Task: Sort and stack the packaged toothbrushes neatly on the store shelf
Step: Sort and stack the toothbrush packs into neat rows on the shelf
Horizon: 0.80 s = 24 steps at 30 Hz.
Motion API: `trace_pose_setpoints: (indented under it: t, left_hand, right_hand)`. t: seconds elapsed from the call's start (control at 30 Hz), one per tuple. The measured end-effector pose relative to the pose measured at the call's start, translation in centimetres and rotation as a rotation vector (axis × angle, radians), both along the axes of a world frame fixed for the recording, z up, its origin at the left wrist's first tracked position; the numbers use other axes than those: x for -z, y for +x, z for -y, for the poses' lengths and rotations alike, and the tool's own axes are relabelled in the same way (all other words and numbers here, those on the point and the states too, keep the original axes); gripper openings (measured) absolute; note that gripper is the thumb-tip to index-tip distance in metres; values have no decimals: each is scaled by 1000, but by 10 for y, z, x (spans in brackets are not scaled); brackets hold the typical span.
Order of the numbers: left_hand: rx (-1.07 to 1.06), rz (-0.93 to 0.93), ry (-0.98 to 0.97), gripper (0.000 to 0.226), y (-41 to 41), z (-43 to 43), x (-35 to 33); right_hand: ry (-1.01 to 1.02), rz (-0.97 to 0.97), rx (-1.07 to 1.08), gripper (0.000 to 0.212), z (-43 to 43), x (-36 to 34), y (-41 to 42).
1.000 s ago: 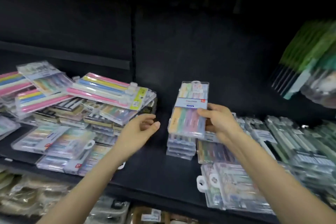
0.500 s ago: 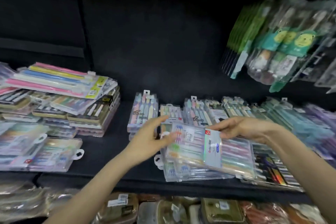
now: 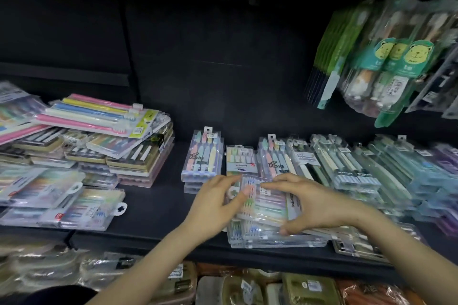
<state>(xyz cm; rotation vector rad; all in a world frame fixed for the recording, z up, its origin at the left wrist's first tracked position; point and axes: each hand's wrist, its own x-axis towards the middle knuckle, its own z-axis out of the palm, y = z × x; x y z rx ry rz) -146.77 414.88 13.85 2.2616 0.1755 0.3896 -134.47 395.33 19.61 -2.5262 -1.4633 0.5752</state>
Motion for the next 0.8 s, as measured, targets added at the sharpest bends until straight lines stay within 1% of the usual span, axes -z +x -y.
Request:
trace_pose_setpoints:
  t: [0.13,0.23,0.3,0.4,0.47,0.53,0.6,0.67,0.73,0.8]
  left_hand:
    - [-35,37,-134,59,-10,-8,3]
    - [-127,115,-182,58,-13,-18,-3]
    - [-191,133,-156,55,-11,-29,-7]
    - [-254,134,-53,36,-3,-42,-9]
    - [-241,118,-73,28,3,-44,-7]
    - [-172,94,-110,20,5,-43,-1]
    - [-108,67,-123,21,7,-43,5]
    - [-94,59,-136,23,8,-48,9]
    - [-104,62,-144,22,8,-54,11]
    - [-103,60,-154,20,9,-58,11]
  right_hand:
    - [145,-41,120,82,-3,-5,-5]
    - [298,61,301,82,-27,-14,-4]
    - [352,118,456,83,-54,-19,8]
    - [375,167,637,82,-101,-22,38]
    - [360,181,699,79,-131,-18,55]
    - [283,209,734,77,-153,-4,67]
    - [157,277,719,75,-167,13,72]
    - [66,370,672,71,-175,26,75]
    - [30,430,678,71,-182,31,77]
    - [14,418,695,69,-188,33,79]
